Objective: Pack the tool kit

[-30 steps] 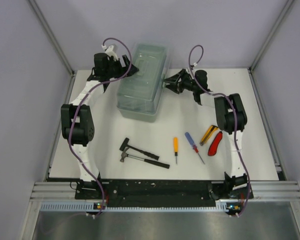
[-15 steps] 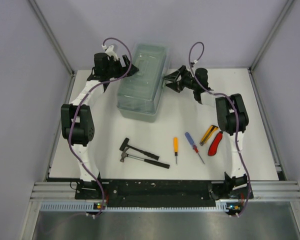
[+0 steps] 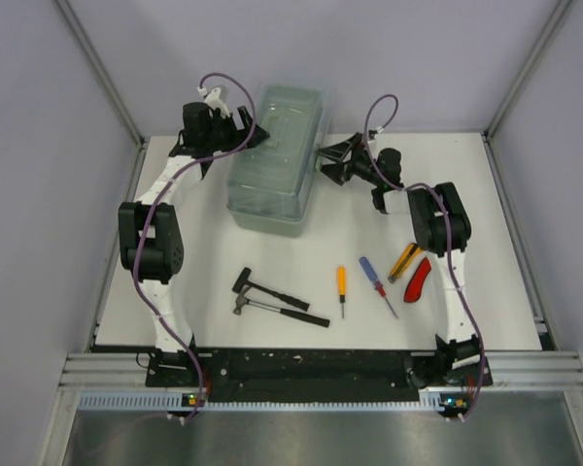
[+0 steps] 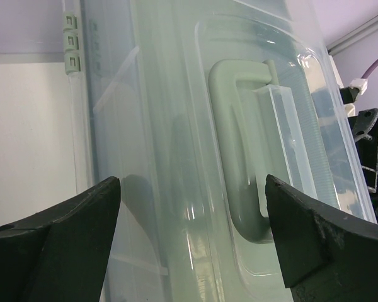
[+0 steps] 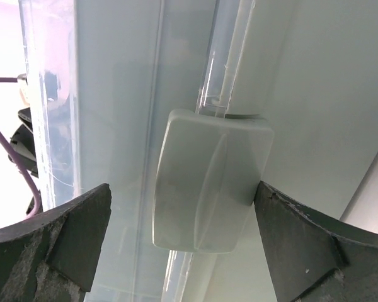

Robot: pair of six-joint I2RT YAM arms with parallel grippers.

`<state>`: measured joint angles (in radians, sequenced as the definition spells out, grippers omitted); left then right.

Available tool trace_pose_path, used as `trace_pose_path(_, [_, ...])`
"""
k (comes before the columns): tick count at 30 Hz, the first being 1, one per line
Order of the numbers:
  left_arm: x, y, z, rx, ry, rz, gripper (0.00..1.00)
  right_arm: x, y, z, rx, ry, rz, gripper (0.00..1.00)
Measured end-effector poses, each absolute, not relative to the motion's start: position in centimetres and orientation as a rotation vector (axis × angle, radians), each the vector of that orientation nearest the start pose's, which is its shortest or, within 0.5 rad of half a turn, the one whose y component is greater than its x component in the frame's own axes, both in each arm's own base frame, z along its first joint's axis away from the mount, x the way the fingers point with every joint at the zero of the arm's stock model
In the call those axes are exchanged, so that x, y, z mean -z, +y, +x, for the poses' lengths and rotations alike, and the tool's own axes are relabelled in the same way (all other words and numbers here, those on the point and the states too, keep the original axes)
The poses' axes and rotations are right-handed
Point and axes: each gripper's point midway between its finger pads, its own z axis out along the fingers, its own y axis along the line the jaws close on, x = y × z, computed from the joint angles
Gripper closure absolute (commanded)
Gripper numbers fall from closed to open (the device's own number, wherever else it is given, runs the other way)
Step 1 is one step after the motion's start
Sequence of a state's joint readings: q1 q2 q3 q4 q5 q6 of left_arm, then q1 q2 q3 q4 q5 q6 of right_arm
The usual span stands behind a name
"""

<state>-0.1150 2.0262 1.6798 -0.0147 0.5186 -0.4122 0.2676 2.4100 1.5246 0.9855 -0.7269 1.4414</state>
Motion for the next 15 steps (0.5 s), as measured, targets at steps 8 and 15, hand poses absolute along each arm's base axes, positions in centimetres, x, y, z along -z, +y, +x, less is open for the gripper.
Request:
trace_pose_path(8, [-21.1, -16.7, 56.2, 0.849, 1.975, 0.065, 0.07, -14.6, 30.2, 53.2, -1.886, 1.74, 0.296, 0.37])
trace_pose_path(15, [-21.0, -16.7, 56.3, 0.846, 1.975, 0.064, 0.07, -13.6, 30.5, 53.2, -1.881, 1.806, 0.286, 0.71])
